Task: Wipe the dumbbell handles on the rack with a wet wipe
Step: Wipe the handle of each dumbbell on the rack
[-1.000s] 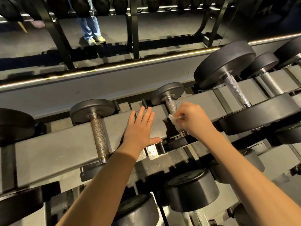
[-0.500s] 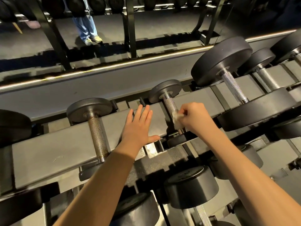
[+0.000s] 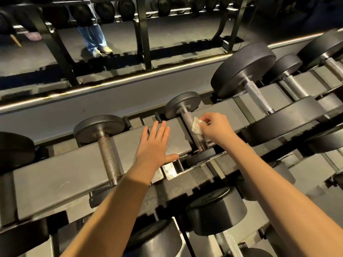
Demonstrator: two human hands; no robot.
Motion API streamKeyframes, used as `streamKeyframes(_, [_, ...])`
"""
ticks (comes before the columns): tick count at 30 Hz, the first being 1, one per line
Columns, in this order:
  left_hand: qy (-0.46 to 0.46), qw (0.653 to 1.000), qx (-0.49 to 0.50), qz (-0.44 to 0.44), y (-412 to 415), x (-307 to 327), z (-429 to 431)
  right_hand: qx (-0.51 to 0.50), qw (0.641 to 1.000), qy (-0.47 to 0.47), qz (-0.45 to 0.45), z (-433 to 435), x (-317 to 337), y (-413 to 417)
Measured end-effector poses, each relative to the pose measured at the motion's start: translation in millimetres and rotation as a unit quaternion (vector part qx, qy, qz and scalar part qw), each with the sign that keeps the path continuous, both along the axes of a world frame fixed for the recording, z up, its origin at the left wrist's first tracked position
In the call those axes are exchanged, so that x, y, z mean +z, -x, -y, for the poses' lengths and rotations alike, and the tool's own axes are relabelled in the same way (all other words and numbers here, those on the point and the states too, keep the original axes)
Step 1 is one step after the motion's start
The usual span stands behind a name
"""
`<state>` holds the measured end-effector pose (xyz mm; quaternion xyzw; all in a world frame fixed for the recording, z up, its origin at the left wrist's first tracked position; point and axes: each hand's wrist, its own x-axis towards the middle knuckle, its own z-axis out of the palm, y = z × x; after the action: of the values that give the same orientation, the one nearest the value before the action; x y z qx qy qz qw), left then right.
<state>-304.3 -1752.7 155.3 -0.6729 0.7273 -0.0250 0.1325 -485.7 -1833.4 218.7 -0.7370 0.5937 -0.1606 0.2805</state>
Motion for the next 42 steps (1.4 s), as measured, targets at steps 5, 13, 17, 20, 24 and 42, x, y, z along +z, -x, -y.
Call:
streamKeyframes(5, [-0.006,1.000,0.016,-0.010,4,3,-4,0.031,0.998,-0.011,-0.055,-10,6,11])
streamKeyframes(13, [0.136,0.906,0.120,-0.383,57,39,15,-0.064,0.988,0.107,0.087,-21,32,63])
streamKeyframes(17, [0.115,0.907,0.088,-0.396,113,61,29,-0.038,0.982,0.153,0.102,-8,44,85])
streamKeyframes(20, [0.091,0.926,0.082,-0.356,129,51,40,-0.001,0.979,0.191,0.074,7,50,104])
streamKeyframes(24, [0.123,0.937,0.065,-0.322,127,38,38,0.020,0.975,0.216,0.049,33,55,128])
streamKeyframes(42, [0.143,0.947,0.069,-0.279,143,45,43,0.038,0.989,0.069,-0.123,161,54,135])
